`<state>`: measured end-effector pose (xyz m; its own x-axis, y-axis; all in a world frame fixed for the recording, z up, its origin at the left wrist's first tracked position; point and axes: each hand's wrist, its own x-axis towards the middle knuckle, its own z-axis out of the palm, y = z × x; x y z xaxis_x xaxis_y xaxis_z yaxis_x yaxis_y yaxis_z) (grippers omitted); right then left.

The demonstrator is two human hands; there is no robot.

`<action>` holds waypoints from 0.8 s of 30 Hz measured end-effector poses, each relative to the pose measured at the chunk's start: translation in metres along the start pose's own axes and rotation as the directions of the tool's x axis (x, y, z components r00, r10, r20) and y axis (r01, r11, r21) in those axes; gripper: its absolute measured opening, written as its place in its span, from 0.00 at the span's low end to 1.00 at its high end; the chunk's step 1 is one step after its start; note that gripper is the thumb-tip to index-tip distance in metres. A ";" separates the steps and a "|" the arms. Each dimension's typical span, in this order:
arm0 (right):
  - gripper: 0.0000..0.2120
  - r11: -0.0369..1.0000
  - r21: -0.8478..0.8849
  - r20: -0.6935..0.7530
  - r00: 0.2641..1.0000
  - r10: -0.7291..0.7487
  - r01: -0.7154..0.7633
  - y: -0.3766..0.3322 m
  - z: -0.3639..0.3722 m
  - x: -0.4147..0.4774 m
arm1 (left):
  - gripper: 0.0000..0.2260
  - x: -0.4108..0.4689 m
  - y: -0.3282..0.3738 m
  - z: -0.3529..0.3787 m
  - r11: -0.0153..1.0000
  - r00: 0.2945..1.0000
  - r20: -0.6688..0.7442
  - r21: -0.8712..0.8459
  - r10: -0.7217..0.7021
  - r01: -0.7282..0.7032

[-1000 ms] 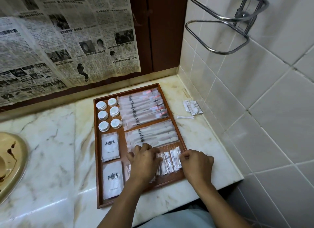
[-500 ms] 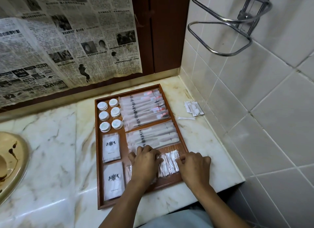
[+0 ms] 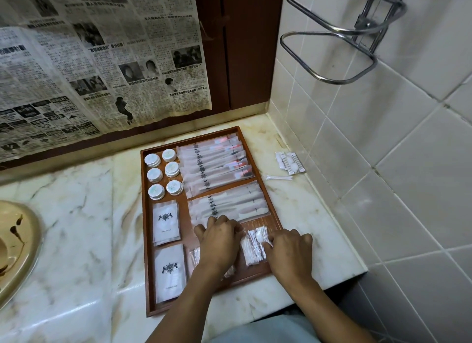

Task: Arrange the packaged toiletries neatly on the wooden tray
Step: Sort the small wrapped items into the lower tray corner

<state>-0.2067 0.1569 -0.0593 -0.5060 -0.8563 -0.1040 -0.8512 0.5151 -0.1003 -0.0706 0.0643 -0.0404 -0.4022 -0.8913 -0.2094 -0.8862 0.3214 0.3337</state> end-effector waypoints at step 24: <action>0.09 0.999 0.038 0.004 1.000 0.015 -0.016 0.002 -0.002 -0.003 | 0.10 -0.007 -0.007 0.012 0.997 0.993 -0.119 -0.076 0.024 -0.033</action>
<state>-0.2071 0.1605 -0.0573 -0.5184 -0.8481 -0.1095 -0.8374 0.5294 -0.1358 -0.0644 0.0723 -0.0524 -0.3928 -0.9151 -0.0911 -0.8525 0.3252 0.4094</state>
